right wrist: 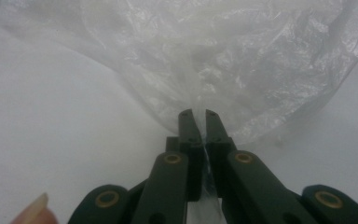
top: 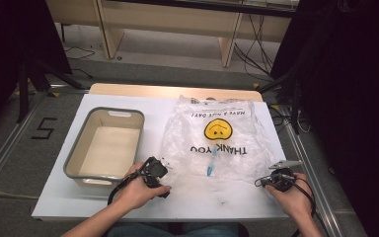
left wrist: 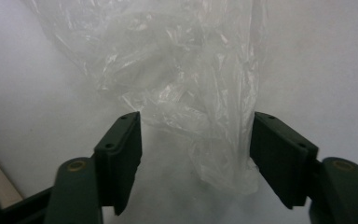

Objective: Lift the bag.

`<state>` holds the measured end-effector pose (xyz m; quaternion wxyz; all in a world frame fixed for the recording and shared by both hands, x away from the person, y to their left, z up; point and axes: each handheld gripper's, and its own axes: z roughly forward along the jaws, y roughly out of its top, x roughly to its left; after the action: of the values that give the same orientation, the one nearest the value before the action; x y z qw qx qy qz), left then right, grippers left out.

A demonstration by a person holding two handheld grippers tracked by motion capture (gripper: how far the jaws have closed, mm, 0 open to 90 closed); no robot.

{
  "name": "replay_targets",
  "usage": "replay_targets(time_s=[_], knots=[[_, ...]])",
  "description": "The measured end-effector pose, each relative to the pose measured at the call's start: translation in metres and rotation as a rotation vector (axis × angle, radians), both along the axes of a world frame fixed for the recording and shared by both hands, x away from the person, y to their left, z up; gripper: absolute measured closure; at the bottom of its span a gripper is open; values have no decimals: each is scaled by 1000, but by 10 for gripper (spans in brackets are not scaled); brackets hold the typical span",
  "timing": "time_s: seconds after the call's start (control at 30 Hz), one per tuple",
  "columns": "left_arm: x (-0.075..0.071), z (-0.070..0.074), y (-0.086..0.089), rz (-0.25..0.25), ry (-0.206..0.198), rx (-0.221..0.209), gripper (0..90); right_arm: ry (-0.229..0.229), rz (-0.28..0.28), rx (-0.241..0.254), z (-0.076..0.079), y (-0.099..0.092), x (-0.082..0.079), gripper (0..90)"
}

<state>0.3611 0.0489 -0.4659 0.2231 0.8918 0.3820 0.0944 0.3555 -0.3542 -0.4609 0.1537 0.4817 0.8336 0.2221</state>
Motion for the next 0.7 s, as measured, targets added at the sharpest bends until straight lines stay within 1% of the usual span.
replay_targets(time_s=[0.17,0.27,0.37,0.43,0.57,0.7], knots=[[4,-5,2,17,41,-4,419,-1,-1,1,0,0,0,892],[6,-4,3,20,49,2,461,-1,-2,3,-1,0,0,892],[6,-4,1,16,49,12,496,0,-3,7,-1,0,0,893],[6,-2,-1,4,53,24,551,-1,-6,19,0,1,0,894],[6,-2,-4,-11,59,33,643,-10,-9,29,0,1,0,894],[5,-1,-5,-38,55,27,763,-21,-11,39,1,2,0,894]])
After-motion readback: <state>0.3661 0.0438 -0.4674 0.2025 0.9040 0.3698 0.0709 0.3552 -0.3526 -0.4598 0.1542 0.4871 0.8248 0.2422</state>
